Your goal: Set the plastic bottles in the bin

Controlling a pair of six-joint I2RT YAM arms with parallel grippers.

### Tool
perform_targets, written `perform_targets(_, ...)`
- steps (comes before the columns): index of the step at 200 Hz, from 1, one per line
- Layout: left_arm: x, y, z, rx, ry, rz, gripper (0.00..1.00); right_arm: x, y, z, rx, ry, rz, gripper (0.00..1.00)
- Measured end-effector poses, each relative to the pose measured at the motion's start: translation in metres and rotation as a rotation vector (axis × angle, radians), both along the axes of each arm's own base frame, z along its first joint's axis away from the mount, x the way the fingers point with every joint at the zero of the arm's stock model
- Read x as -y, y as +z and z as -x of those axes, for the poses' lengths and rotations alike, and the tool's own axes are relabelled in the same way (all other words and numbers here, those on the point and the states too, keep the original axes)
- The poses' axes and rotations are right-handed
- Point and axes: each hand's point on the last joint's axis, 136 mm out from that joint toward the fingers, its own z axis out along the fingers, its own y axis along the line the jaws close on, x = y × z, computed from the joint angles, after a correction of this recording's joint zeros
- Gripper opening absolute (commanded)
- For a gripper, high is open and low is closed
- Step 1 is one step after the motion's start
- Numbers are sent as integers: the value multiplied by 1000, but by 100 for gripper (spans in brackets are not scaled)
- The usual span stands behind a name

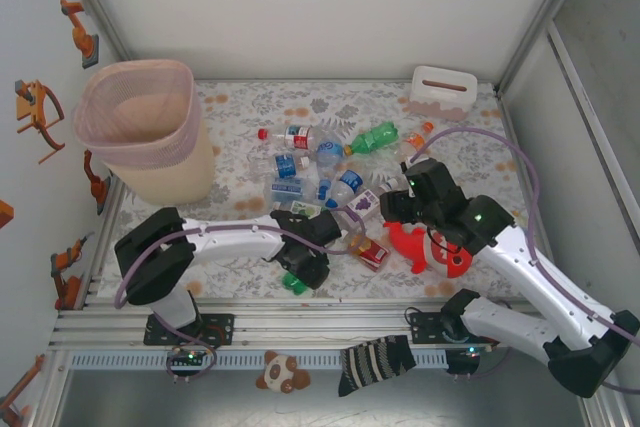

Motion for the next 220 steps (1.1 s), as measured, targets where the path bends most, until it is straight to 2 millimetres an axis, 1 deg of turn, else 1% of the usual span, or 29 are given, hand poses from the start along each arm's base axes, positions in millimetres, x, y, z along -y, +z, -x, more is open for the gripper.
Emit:
perform_targets(24,2,-4,0,-7,5,-1,66,0,1,0,2,0,-1,74)
perform_targets(62,4,-4,0,-7,10,11,59,1,2,1,8,-2,-4,74)
perform_targets(94,5,-2,0,-7,11,15,59,1,3,1,10,-2,-5,74)
perform_targets(117,6,4,0,-2,10,29,59,2,4,1,13,-2,-7,74)
perform_targets(141,8,21,-2,13,9,64,59,3,5,1,19,-4,-9,74)
perform_targets(174,14,57,-10,48,20,147,58,4,6,1,23,-9,-6,74)
perform_targets(183,15,68,-14,58,29,173,58,4,7,1,26,-11,-6,74)
perform_targets(196,13,85,-23,73,50,212,54,4,9,0,29,-12,-5,74)
perform_targets(203,11,93,-28,82,63,230,53,4,10,-1,33,-14,-6,75)
perform_targets(220,4,116,-43,107,106,277,52,4,14,-2,41,-15,-11,74)
